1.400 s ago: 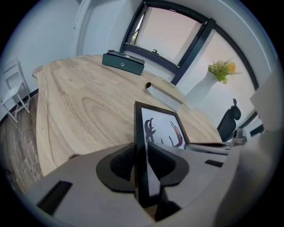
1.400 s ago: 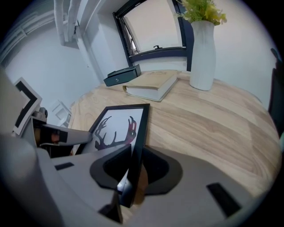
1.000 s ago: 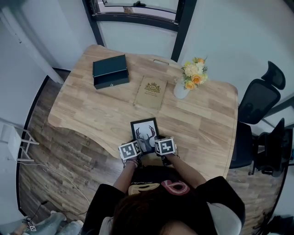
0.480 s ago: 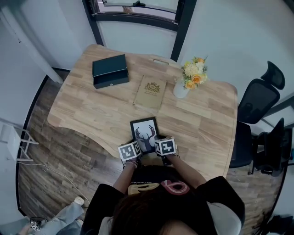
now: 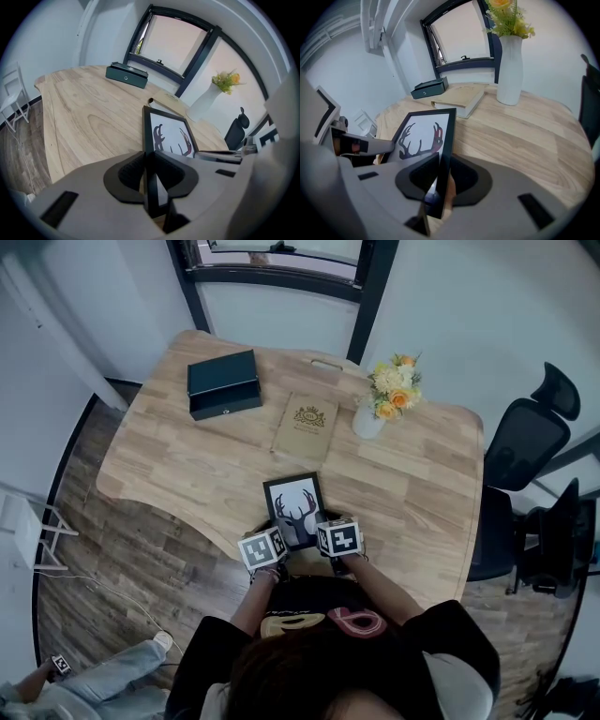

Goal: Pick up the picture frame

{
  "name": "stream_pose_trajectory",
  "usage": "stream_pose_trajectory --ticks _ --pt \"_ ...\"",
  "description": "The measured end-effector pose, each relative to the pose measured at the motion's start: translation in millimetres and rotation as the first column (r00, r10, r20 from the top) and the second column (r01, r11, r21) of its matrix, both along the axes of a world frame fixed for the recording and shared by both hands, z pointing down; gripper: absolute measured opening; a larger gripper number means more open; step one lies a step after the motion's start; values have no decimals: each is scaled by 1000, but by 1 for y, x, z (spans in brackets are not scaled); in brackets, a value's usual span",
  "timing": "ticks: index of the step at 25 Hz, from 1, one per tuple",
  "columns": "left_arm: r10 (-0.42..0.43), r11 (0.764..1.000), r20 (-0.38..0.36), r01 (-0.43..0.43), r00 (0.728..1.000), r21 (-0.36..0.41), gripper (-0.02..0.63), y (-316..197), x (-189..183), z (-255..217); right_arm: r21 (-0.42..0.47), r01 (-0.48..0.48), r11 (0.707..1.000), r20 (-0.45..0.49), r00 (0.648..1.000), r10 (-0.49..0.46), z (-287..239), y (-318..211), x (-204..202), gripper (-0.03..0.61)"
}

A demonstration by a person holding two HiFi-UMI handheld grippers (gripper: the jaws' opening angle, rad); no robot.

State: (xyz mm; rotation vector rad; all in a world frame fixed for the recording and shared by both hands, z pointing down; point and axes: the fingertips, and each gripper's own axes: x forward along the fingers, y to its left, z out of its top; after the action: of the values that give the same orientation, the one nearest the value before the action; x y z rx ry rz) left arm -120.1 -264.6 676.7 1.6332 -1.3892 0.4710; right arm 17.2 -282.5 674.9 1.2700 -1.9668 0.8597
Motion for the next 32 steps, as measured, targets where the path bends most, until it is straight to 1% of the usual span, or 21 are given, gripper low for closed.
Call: stream_pose_trajectory --ticks 7,13,16,22,27,32 --pt "4 997 6 -5 1000 79 80 -12 -3 -25 68 -1 998 23 1000 -1 -25 -9 -3 86" --pt "-11 990 -15 13 1000 139 80 -22 -4 -48 138 4 990 33 999 -8 -49 -18 -4 87" --pt "-9 985 -12 11 1000 171 80 -26 -4 -59 166 -1 986 44 999 -6 -59 -22 -4 86" --pt "-2 971 8 0 1000 240 81 -35 -6 -86 219 -23 975 75 997 7 -82 -29 -3 86" --pt "9 952 9 -11 1000 306 81 -41 -4 -111 285 -24 958 94 996 -3 -104 -34 -2 86" --pt "19 931 15 -24 1000 364 81 -47 -5 -132 332 -35 943 115 993 -4 -125 -39 -3 86"
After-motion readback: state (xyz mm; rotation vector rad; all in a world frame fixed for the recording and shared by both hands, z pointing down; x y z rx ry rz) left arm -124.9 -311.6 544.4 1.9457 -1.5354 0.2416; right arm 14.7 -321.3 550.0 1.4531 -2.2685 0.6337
